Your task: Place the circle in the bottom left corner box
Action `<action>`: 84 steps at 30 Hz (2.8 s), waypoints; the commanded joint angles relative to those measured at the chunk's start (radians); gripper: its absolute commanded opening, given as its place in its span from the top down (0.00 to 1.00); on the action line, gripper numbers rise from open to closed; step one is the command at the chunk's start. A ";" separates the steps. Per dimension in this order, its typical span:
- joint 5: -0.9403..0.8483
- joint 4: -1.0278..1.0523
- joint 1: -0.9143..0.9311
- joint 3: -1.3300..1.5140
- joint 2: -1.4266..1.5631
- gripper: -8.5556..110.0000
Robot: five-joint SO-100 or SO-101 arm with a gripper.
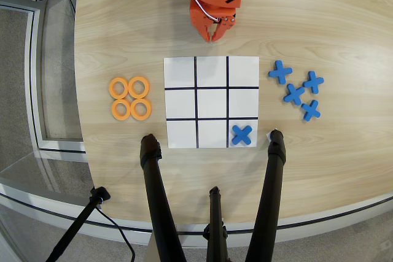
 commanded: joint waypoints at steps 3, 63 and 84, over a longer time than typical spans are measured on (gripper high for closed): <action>-0.037 -0.003 -0.098 -0.009 -0.037 0.90; -0.097 -0.426 0.482 -1.246 -1.686 0.74; -0.149 -0.482 0.558 -1.338 -1.867 0.74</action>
